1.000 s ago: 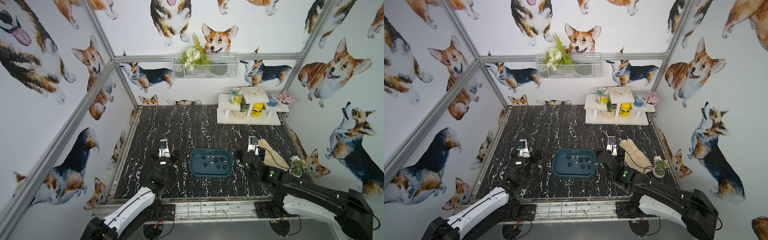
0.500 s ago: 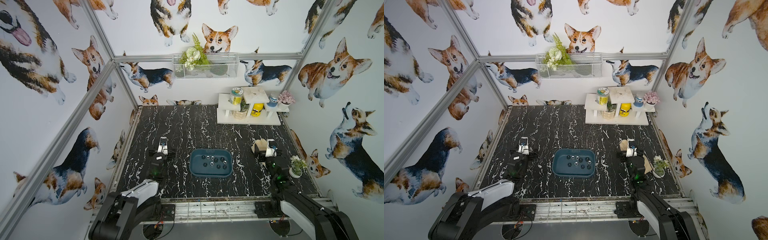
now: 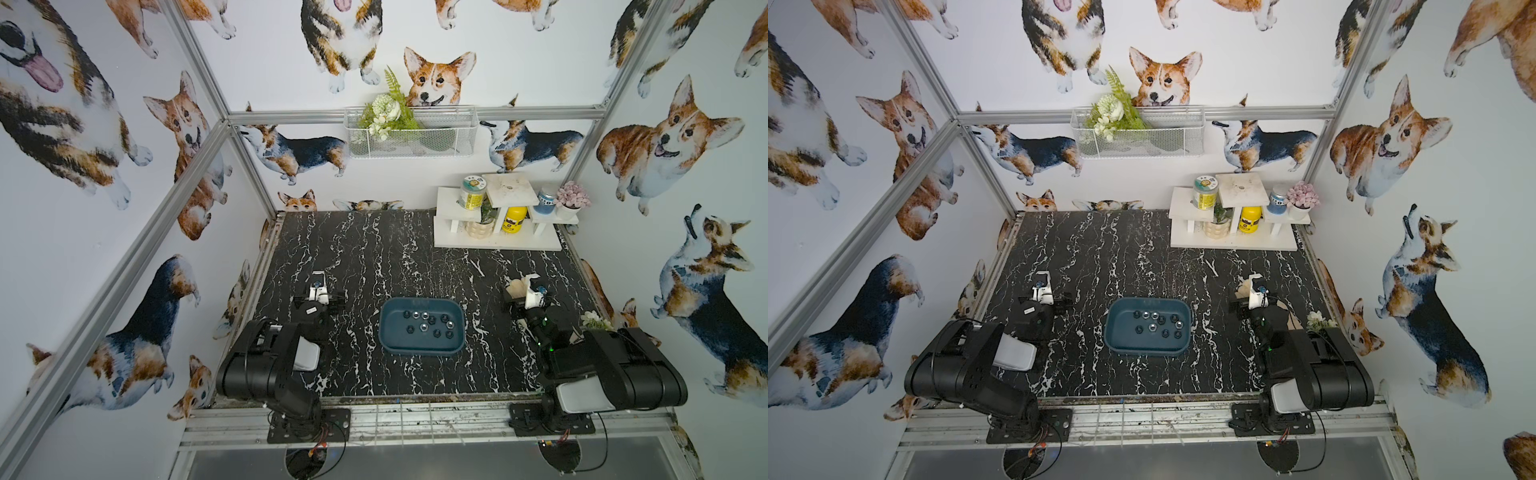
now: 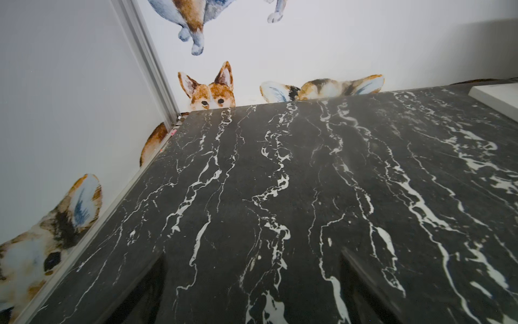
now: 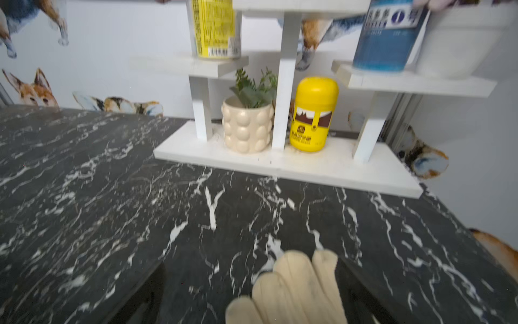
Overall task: Put the nuts on the desktop into the storage box
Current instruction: Reset both arms
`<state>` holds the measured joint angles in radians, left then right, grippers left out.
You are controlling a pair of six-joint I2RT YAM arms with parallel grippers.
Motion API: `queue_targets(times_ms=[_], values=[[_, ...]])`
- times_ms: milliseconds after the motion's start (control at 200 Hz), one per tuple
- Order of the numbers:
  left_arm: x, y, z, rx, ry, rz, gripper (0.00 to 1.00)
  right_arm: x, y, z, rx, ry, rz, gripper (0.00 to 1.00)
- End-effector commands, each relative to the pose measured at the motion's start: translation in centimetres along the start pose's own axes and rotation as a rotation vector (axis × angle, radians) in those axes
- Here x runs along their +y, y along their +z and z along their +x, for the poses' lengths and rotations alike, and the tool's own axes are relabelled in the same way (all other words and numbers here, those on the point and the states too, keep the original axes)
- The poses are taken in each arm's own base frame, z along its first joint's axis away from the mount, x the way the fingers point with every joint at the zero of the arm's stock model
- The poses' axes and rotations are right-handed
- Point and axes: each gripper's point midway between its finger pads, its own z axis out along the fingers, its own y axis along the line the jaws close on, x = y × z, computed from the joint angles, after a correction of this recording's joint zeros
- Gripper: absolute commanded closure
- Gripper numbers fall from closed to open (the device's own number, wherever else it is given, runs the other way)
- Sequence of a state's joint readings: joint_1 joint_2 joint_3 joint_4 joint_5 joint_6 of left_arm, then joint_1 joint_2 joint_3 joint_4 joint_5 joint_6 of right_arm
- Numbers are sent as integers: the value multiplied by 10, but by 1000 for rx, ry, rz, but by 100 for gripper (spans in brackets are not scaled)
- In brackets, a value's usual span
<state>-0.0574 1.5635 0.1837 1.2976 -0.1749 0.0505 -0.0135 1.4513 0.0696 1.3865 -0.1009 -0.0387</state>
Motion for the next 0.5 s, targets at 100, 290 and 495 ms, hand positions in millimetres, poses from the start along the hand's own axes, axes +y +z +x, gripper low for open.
queue_targets(times_ms=[100,290,495], values=[[-6,9,-11,-21,-44,71,0,0,9,-4,-4,31,-23,0],[-5,11,-11,-15,-48,64,0,-2,10,-1,25,31,-13,0],[-6,18,-9,12,-45,64,0,-3,11,0,33,32,-9,0]])
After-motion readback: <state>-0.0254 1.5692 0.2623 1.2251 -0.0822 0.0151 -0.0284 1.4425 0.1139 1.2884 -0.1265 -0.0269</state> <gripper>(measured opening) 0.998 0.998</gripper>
